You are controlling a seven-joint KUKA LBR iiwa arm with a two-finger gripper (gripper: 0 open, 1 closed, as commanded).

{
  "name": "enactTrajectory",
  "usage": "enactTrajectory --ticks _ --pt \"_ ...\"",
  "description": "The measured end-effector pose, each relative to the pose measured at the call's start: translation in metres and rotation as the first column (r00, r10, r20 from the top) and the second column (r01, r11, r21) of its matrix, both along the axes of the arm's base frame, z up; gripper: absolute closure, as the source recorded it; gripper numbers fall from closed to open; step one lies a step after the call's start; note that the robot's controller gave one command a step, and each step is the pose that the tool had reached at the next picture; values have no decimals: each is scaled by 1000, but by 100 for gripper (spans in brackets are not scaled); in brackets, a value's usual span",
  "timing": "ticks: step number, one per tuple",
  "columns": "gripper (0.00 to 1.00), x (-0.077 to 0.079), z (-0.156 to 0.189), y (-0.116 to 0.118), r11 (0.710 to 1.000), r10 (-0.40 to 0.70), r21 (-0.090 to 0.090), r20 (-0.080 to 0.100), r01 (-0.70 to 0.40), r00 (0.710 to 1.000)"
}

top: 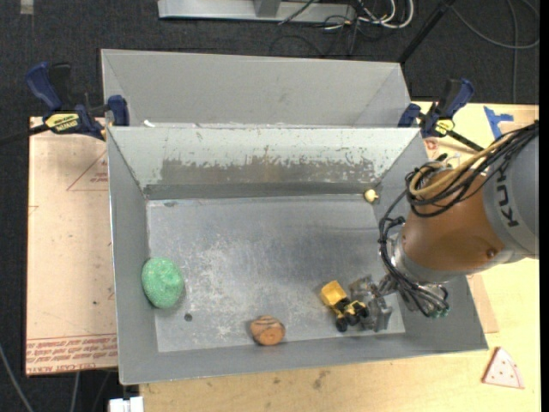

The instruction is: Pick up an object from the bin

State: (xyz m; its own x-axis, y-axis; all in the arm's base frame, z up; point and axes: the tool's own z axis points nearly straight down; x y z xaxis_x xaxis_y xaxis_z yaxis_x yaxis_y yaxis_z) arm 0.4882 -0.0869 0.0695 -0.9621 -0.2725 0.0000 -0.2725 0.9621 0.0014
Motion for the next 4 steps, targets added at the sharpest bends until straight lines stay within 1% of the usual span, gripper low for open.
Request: enactTrajectory --ticks 1,2,3,4 --pt "100 0 0 0 1000 1 0 0 -1 1000" --pt "100 2 49 -1 1000 2 1 -6 -2 1000" --pt "0 8 37 16 1000 26 0 1 -26 1000" --pt "0 8 22 22 999 33 1 0 -33 999"
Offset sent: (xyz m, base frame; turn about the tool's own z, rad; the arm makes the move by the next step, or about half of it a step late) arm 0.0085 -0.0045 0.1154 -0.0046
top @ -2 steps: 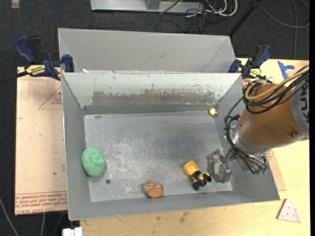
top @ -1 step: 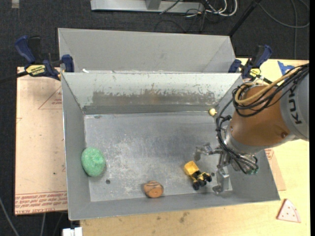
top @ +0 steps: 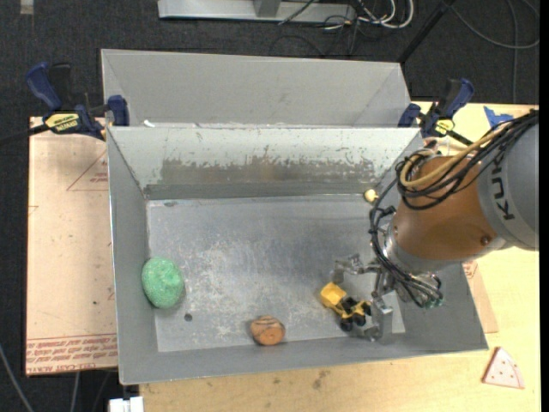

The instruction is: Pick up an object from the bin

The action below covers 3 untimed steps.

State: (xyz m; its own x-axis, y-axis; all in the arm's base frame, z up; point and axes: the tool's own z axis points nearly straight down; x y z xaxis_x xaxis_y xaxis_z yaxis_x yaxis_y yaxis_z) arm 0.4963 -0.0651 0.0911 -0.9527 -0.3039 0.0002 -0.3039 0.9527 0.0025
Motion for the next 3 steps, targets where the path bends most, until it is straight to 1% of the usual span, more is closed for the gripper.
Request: enactTrajectory --ticks 1,3 --pt "100 5 -21 8 993 114 -1 2 -114 993" --pt "100 5 -21 8 993 117 -1 1 -117 993"
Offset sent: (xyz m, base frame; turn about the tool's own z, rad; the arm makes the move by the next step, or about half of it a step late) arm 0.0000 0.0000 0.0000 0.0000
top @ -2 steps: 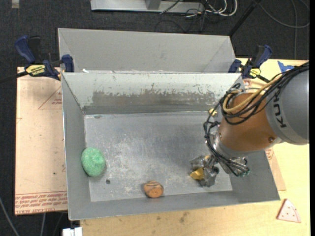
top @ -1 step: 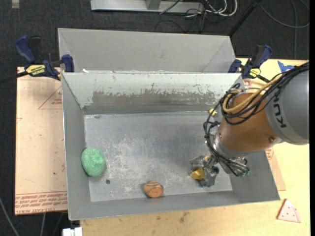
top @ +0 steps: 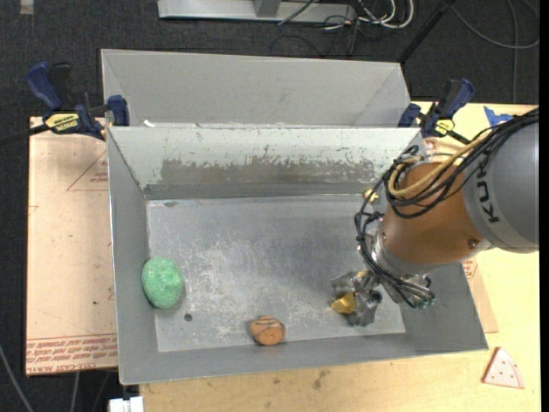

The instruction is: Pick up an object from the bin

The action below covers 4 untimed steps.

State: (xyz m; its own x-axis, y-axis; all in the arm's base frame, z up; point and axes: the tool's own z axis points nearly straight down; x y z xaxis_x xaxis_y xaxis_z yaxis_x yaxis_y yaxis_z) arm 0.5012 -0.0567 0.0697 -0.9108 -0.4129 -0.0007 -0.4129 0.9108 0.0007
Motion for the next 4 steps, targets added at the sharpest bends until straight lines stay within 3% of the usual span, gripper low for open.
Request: enactTrajectory --ticks 4 --pt "100 0 0 0 1000 1 0 0 -1 1000"
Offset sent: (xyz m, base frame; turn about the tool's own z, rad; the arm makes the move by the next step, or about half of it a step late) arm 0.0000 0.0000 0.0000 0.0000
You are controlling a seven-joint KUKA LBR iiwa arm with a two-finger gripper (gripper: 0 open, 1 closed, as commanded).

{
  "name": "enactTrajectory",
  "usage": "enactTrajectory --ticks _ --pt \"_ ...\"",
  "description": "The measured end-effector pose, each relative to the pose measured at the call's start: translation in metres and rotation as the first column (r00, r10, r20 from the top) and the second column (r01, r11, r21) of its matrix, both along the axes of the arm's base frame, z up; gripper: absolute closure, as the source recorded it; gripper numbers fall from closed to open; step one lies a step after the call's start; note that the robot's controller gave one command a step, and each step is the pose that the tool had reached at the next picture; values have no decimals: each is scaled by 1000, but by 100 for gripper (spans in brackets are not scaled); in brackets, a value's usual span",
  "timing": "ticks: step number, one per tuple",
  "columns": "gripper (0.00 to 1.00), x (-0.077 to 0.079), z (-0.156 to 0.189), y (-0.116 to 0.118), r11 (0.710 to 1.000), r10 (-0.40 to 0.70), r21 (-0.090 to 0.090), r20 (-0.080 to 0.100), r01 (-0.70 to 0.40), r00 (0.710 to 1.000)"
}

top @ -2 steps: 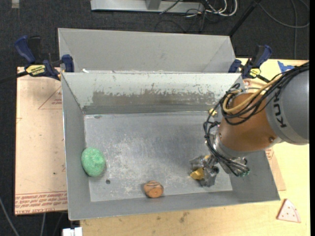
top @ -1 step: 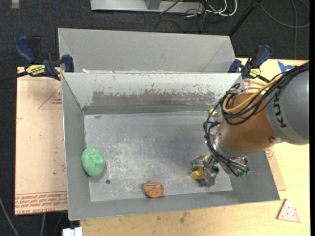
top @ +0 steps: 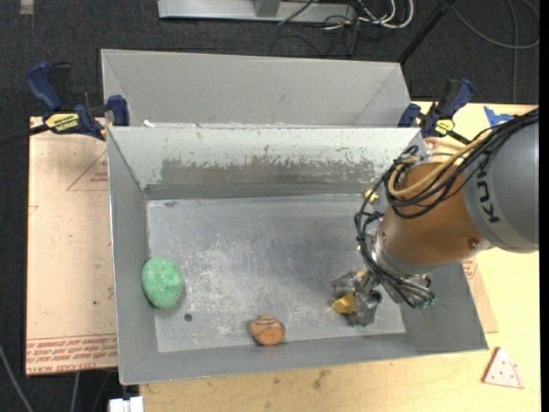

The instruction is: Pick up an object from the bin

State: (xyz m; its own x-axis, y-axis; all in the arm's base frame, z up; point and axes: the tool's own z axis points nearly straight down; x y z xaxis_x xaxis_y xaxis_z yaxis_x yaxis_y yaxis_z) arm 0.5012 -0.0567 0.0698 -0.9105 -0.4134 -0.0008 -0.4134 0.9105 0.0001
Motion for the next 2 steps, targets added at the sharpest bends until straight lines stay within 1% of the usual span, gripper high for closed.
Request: enactTrajectory --ticks 2 --pt "100 0 0 0 1000 0 0 0 0 1000"
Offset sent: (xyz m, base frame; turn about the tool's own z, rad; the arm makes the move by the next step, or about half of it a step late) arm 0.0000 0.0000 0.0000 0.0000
